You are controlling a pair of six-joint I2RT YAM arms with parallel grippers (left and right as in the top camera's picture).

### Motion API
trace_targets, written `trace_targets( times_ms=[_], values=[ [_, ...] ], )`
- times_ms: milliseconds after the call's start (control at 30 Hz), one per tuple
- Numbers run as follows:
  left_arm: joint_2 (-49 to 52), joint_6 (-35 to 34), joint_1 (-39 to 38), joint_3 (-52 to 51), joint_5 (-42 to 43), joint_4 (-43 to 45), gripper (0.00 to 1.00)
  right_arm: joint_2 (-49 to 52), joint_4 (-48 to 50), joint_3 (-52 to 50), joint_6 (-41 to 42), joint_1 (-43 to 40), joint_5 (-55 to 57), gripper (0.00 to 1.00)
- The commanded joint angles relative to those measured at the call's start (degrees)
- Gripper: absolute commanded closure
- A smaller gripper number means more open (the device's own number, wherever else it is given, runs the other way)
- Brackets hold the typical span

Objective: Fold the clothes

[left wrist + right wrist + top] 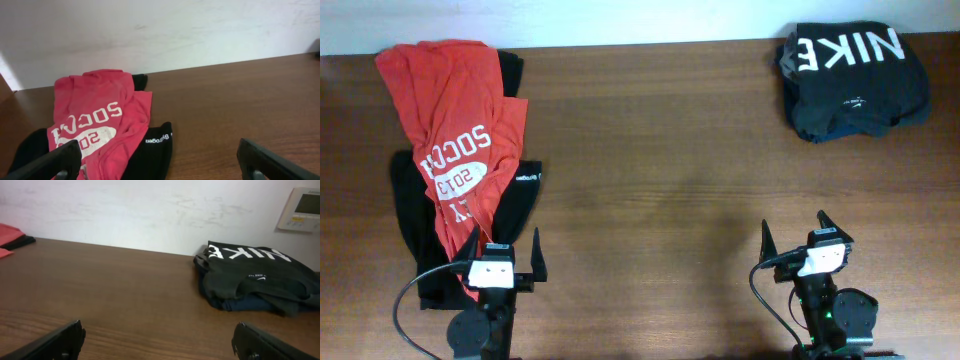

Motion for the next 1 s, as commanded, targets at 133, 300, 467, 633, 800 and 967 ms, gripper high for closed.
trace_targets(
  times_ms=[133, 300, 467, 633, 800, 967],
  values=[
    [-0.4, 0.5, 0.3, 0.7, 1.5, 0.1, 0.01, -0.4, 5.4, -0.3, 2.2, -0.2, -7.3, 0.01],
    [3.2, 0.5, 0.3, 6.2, 1.5, -1.6, 0.01, 0.4, 5.0, 2.8, 3.3, -0.2, -10.8, 0.01],
    [14.0, 0.5, 0.3, 14.3, 2.8, -2.1, 0.01, 5.0, 2.4, 10.1, 3.3, -0.2, -11.0, 0.01],
    [25.9, 0.5, 0.3, 23.5, 6.2, -3.4, 0.01, 14.4, -0.8, 19.0, 3.3, -0.2, -15.5, 0.01],
    [42.0, 0.5, 0.3, 39.4, 7.1, -14.6, 0.01, 27.7, -10.3, 31.8, 3.3, -0.2, -23.3, 0.01],
    [56.8, 0.5, 0.3, 56.9, 10.5, -31.6, 0.01, 41.6, -22.9, 45.8, 1.7, -0.1, -26.8, 0.01]
  ],
)
